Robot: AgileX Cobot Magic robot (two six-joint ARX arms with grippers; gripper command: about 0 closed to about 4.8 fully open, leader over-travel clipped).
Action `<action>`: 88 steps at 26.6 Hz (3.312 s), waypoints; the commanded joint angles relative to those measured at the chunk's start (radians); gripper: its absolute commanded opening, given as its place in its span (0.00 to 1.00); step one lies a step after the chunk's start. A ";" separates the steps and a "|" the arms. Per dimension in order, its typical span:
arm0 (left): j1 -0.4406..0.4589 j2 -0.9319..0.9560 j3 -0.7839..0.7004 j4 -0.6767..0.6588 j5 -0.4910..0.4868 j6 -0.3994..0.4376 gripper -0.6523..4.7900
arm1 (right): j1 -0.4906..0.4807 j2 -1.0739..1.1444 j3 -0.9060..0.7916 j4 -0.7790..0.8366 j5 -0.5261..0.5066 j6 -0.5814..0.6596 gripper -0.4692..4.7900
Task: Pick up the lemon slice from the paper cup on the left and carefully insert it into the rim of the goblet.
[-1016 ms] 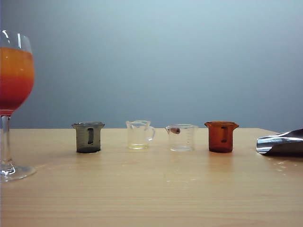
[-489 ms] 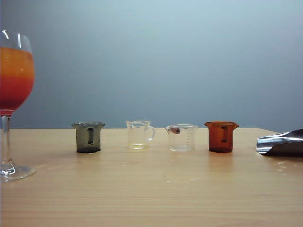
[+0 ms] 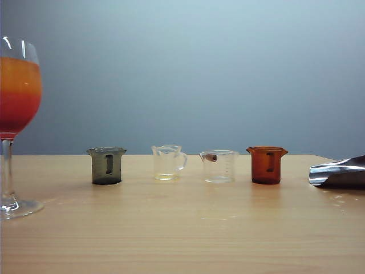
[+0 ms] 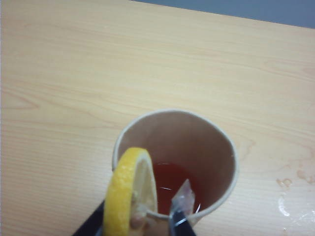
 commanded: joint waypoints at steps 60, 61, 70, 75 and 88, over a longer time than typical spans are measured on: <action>-0.061 -0.931 0.015 -1.005 0.602 0.189 0.11 | 0.025 -0.138 0.019 -0.135 -0.132 -0.004 0.08; -0.061 -0.931 0.015 -1.006 0.601 0.189 0.11 | 0.045 -0.138 0.019 -0.127 -0.133 -0.004 0.08; -0.087 -0.918 0.014 -0.982 0.534 0.190 0.11 | 0.067 -0.136 0.018 -0.128 -0.124 -0.004 0.08; -0.126 -0.894 0.014 -0.975 0.538 0.189 0.11 | 0.068 -0.136 0.018 -0.143 -0.112 -0.004 0.08; -0.132 -0.888 0.013 -1.068 0.512 0.234 0.11 | 0.067 -0.136 0.018 -0.156 -0.086 -0.004 0.08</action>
